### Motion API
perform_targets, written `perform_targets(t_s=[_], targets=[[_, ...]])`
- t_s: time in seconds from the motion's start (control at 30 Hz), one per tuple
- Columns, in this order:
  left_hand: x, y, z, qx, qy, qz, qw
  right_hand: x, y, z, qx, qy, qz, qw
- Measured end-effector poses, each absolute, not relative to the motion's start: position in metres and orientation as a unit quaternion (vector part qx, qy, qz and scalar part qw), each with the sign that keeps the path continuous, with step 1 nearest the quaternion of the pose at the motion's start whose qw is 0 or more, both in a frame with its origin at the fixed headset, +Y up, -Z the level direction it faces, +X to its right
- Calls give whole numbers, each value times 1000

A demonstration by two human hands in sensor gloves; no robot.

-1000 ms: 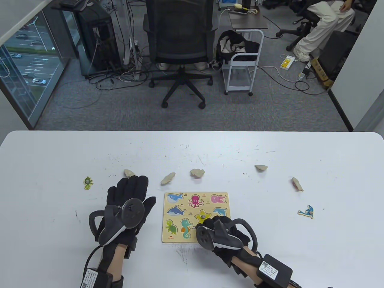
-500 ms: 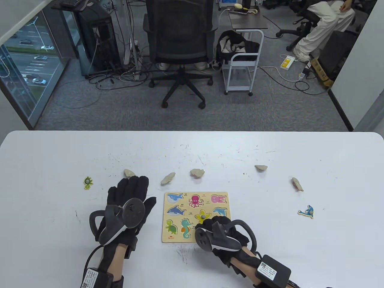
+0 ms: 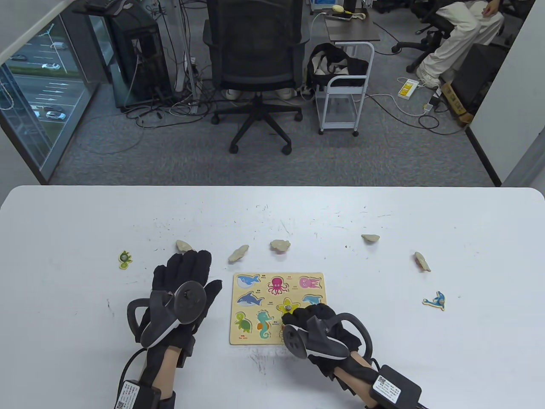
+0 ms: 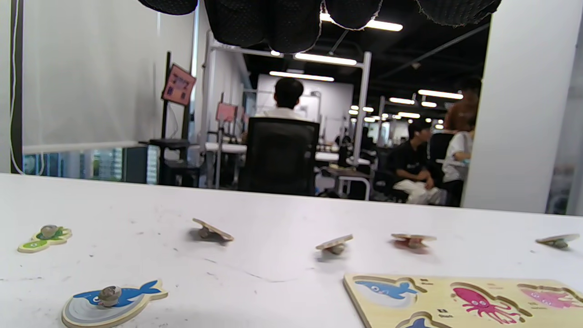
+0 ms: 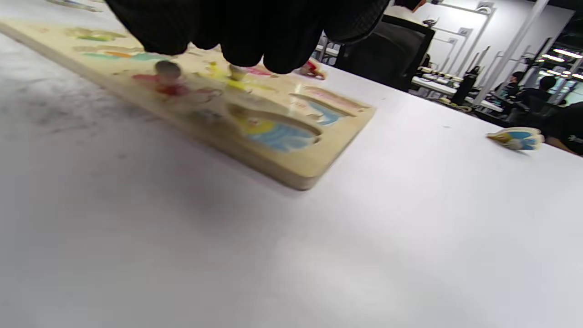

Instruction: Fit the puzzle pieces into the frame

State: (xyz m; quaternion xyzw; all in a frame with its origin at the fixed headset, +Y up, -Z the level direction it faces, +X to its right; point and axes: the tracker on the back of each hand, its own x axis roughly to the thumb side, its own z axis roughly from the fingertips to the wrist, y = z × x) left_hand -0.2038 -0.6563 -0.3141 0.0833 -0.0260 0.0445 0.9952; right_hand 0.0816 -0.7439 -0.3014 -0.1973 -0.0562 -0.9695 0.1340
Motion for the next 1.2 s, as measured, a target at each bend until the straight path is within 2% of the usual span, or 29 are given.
perform_targets(t_s=[0.3, 0.47, 0.7, 0.83, 1.0, 1.2], targets=[[-204, -656, -314, 83, -24, 44, 995, 189, -693, -321, -17, -35, -997, 73], [-204, -656, -314, 81, -24, 42, 996, 256, -683, -336, 100, -52, -993, 38], [-205, -656, -314, 80, -20, 42, 996, 323, -691, -351, 235, -82, -968, 17], [-206, -656, -315, 78, -19, 41, 996, 348, -703, -356, 295, -107, -950, 6], [-206, -656, -315, 76, -18, 40, 996, 360, -723, -362, 332, -147, -932, 18], [-205, -656, -315, 73, -18, 37, 996, 358, -740, -371, 349, -158, -923, 43]])
